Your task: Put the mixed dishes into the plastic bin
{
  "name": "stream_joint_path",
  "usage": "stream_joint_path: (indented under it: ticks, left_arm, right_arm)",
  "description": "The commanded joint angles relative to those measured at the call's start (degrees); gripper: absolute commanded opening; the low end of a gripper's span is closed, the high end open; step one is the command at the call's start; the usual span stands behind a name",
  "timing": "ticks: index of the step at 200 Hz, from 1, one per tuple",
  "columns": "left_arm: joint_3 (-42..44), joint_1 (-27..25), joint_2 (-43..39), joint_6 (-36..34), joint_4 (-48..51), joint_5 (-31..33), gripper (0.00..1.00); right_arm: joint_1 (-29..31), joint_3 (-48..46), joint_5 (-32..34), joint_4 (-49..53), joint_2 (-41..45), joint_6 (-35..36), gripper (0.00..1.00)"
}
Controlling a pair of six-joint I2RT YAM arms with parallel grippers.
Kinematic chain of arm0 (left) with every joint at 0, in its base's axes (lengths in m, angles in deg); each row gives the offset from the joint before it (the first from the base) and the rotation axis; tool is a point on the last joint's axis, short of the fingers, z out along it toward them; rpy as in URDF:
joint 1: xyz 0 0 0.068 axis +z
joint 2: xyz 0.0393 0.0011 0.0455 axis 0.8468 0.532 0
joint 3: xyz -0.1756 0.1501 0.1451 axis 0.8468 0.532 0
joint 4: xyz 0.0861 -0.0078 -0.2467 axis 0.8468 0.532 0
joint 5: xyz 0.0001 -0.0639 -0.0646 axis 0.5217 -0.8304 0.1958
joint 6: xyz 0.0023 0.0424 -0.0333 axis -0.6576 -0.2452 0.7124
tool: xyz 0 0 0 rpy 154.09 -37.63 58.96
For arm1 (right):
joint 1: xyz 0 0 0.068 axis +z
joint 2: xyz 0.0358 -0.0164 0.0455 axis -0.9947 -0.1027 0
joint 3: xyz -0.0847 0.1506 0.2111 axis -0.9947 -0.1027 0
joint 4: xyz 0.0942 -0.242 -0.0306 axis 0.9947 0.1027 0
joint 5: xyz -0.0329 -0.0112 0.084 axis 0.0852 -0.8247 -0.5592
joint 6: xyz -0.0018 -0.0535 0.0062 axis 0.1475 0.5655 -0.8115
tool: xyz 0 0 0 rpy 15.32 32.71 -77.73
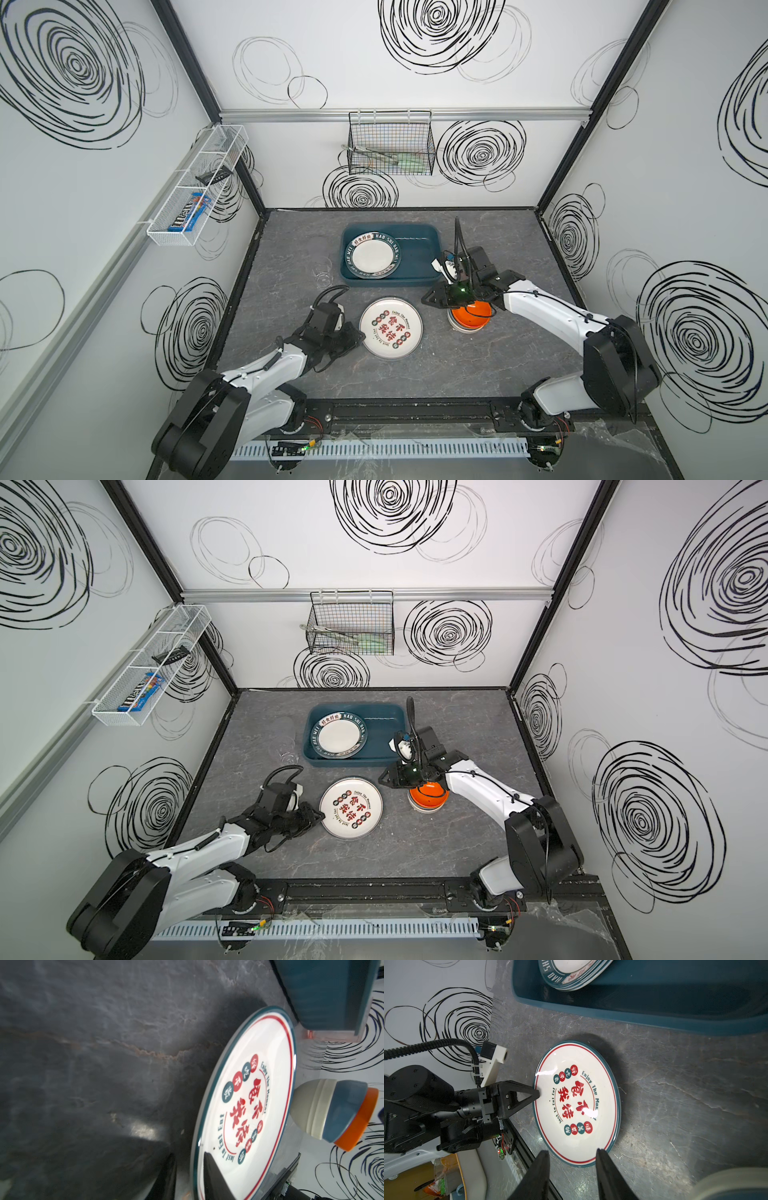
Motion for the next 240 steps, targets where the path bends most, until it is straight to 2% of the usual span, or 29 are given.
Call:
stream_joint_path:
  ticks: [1,37,66,69,120,167,240]
  left_arm:
    - [0.7,-0.2,2.0,0.3,-5.4,-1.1,0.2]
    - [0.9,-0.2,3.8,0.1,-7.3,-2.3,0.08]
    - [0.4,-0.1,2.2,-0.5,-5.8,-2.7,0.04]
    - [0.4,-0.1,1.9,-0.5,-5.6,-2.7,0.0]
    - [-1.3,0.9,-7.2,-0.2,0.2,-3.0,0.0]
    - [-3.7,4.3,-16.1,0.2,6.6,-4.7,0.0]
    - [-8.2,7.8,-20.8,2.4,8.8,-9.3,0.0]
  right_arm:
    - [0.4,-0.5,0.1,-1.4,0.0,0.3,0.41]
    - [0.7,-0.4,0.9,-1.3,-0.6,0.1,0.41]
    - [0.9,-0.2,1.3,-1.2,-1.2,-0.1,0.41]
    - [0.9,-0.2,1.4,-1.1,-1.2,-0.1,0.41]
    - [1.0,2.0,2.2,0.5,-1.4,-0.2,0.43]
    - [1.0,3.3,1.3,0.5,-1.6,-0.8,0.46]
    - [1.0,3.6,-2.5,-2.3,-2.0,-3.0,0.47]
